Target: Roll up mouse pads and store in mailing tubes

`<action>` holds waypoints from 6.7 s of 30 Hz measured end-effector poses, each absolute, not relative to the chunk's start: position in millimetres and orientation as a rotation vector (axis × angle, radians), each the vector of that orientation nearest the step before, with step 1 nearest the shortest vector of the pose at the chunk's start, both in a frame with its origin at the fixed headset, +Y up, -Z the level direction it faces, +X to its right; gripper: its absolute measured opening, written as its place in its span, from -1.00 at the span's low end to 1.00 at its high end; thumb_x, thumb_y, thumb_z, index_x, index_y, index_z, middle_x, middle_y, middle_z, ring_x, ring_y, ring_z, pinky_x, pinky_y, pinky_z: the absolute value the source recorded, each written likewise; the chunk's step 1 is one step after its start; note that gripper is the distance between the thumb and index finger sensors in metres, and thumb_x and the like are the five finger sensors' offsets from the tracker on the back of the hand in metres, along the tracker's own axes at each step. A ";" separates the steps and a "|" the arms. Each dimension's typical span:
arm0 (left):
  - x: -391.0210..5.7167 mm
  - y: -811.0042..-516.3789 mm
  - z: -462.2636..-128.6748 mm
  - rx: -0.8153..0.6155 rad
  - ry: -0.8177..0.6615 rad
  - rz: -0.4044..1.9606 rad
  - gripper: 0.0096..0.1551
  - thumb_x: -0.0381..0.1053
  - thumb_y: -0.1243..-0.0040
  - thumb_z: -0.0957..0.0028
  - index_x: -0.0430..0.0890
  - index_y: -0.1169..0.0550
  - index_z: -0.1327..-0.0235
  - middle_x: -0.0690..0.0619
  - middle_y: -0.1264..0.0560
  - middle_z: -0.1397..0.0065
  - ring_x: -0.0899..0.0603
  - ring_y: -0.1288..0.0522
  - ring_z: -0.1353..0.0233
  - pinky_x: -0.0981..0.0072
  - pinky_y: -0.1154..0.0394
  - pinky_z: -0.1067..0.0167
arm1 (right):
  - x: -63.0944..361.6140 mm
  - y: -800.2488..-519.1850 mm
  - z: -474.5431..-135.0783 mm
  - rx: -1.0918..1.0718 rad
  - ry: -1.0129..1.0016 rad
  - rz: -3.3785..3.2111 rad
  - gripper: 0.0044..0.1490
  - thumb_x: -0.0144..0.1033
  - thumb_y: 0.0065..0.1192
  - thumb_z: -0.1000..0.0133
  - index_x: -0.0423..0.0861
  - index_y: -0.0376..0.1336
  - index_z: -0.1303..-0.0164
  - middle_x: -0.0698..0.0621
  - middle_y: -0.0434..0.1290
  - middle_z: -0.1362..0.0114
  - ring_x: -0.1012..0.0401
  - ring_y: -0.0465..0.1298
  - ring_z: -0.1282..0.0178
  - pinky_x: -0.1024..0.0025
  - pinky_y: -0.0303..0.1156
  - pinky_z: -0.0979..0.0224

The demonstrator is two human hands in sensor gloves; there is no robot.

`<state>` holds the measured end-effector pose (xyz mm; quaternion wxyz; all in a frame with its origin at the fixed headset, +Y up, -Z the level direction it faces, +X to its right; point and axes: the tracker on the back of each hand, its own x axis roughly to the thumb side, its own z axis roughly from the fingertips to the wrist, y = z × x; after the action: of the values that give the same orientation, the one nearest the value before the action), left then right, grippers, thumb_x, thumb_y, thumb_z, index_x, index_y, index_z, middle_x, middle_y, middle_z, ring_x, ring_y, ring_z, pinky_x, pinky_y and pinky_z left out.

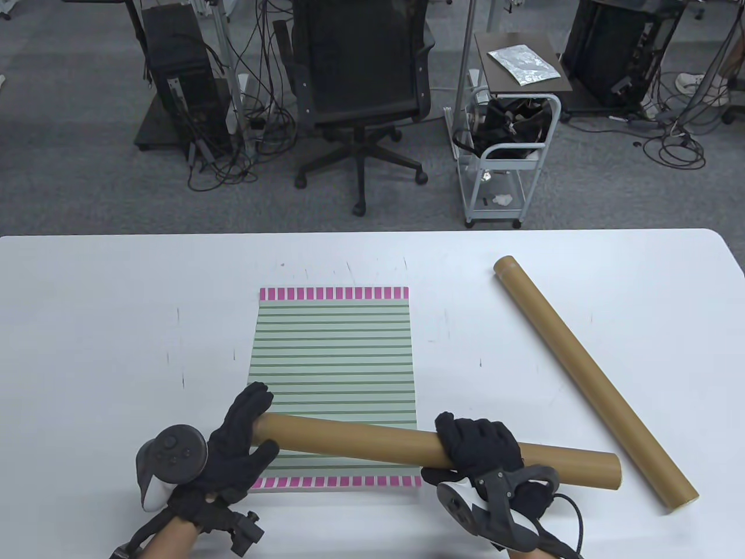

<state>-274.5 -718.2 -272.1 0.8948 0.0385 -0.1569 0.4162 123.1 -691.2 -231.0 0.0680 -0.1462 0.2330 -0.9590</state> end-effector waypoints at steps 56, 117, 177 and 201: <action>-272.3 -736.0 -283.9 -0.223 -0.341 0.994 0.12 0.51 -0.02 0.12 0.26 0.19 -0.59 0.08 0.17 -0.75 -0.13 -0.13 -0.73 0.18 -0.33 -0.58 | 134.7 -698.5 -242.4 -0.317 0.630 -2.919 -0.01 0.43 0.07 0.17 0.10 0.21 -0.43 0.11 0.48 -0.31 0.13 0.52 -0.22 0.10 0.42 -0.40; -279.8 -739.5 -284.0 0.125 -0.266 -0.020 -0.25 0.42 0.00 0.17 0.37 -0.33 -0.40 0.27 -0.32 -0.62 0.02 -0.40 -0.60 0.23 -0.41 -0.56 | 363.8 -742.9 -383.5 0.881 -0.645 -2.886 0.29 0.25 0.23 0.12 -0.12 -0.13 -0.72 -0.12 0.23 -0.67 -0.11 0.37 -0.52 -0.07 0.37 -0.47; -290.4 -731.0 -283.5 -0.073 -0.289 1.119 -0.42 0.27 -0.13 -0.02 0.25 -0.29 -0.30 0.27 -0.21 -0.65 0.03 -0.37 -0.61 0.28 -0.42 -0.53 | 151.1 -683.3 -239.1 -0.212 0.883 -2.780 0.01 0.02 0.35 0.09 0.11 -0.03 -0.54 0.09 0.22 -0.53 0.04 0.31 -0.49 -0.25 0.17 -0.57; -348.1 -718.5 -289.6 0.102 -0.083 0.577 -0.55 0.15 -0.29 0.12 0.05 -0.57 -0.02 0.14 -0.49 -0.49 -0.04 -0.61 -0.37 0.22 -0.57 -0.33 | 168.9 -685.3 -249.5 -0.147 0.748 -2.893 0.01 -0.03 0.29 0.08 0.10 -0.08 -0.55 0.09 0.17 -0.56 0.03 0.27 -0.54 -0.37 0.13 -0.56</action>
<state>-348.1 -718.5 -289.6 0.9565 0.0504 -0.0407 0.2843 168.9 -685.3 -249.5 0.0748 -0.0490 0.2494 -0.9643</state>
